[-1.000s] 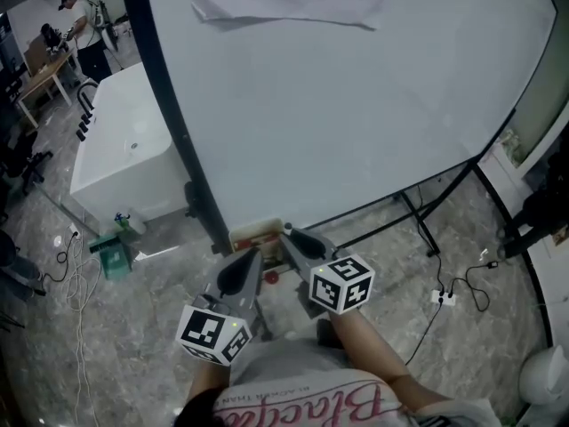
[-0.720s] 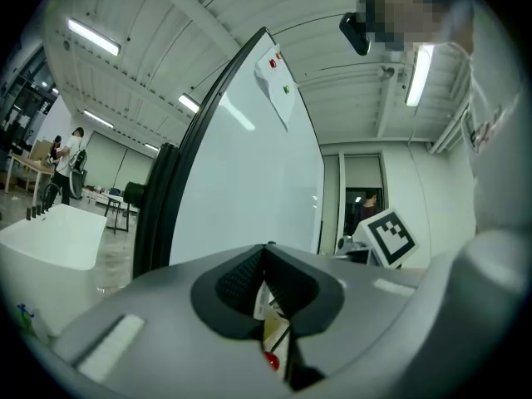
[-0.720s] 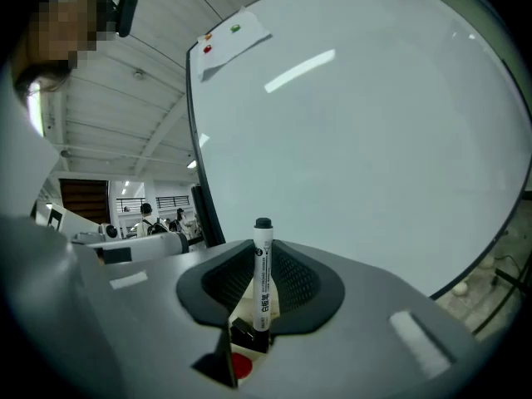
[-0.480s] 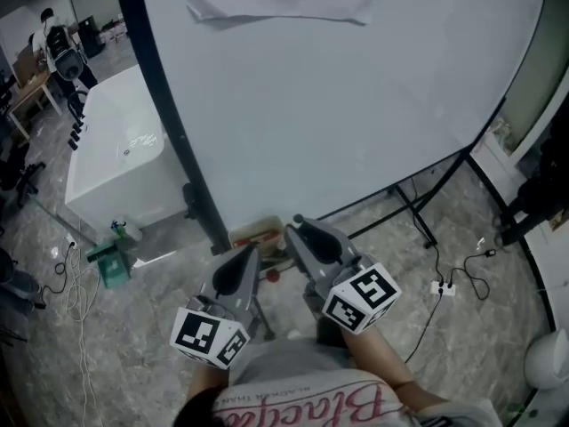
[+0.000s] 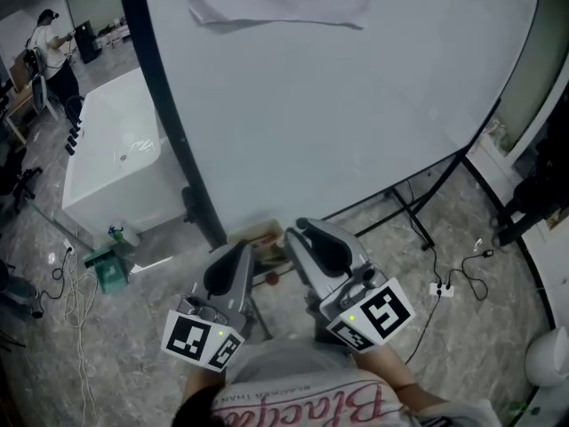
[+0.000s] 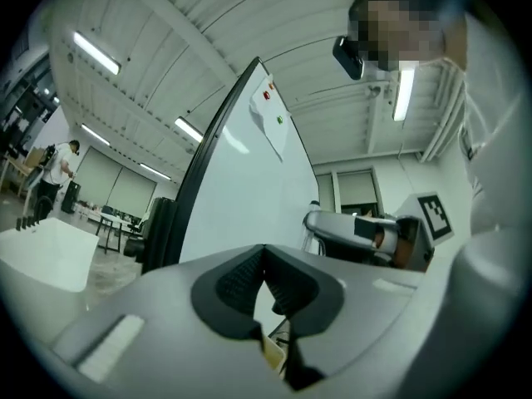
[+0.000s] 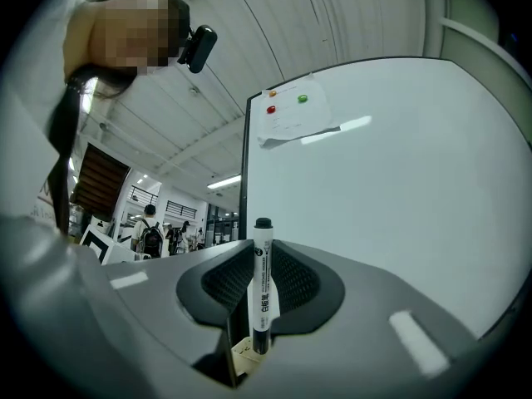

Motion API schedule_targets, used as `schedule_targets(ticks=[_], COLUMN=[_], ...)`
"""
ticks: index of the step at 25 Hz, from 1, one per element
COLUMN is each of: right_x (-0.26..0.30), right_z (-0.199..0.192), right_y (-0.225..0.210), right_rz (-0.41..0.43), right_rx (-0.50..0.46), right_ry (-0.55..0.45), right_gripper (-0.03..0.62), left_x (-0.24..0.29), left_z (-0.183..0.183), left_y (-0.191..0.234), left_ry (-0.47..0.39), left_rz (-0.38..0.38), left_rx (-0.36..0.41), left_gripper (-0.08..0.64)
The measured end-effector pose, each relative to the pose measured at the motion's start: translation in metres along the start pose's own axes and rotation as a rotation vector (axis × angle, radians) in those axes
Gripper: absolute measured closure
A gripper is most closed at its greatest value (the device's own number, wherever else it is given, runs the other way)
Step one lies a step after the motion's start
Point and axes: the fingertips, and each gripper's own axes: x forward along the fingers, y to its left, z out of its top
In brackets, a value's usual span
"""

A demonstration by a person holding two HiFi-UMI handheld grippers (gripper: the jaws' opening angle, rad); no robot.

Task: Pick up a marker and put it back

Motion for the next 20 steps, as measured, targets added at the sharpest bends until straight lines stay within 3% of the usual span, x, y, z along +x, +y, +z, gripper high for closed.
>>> schedule_targets(ticks=[11, 20], right_x=[0.004, 0.018], right_z=[-0.012, -0.091], right_y=[-0.006, -0.026], right_rz=[-0.001, -0.049], right_rx=[0.012, 0.085], right_ry=[0.034, 0.227], right_gripper=[0.526, 0.526], left_x=[0.004, 0.001], left_z=[-0.004, -0.011], left_y=[0.002, 0.007], left_ry=[-0.001, 0.008], left_rz=[-0.012, -0.008], left_rx=[-0.036, -0.043], left_gripper=[0.561, 0.561])
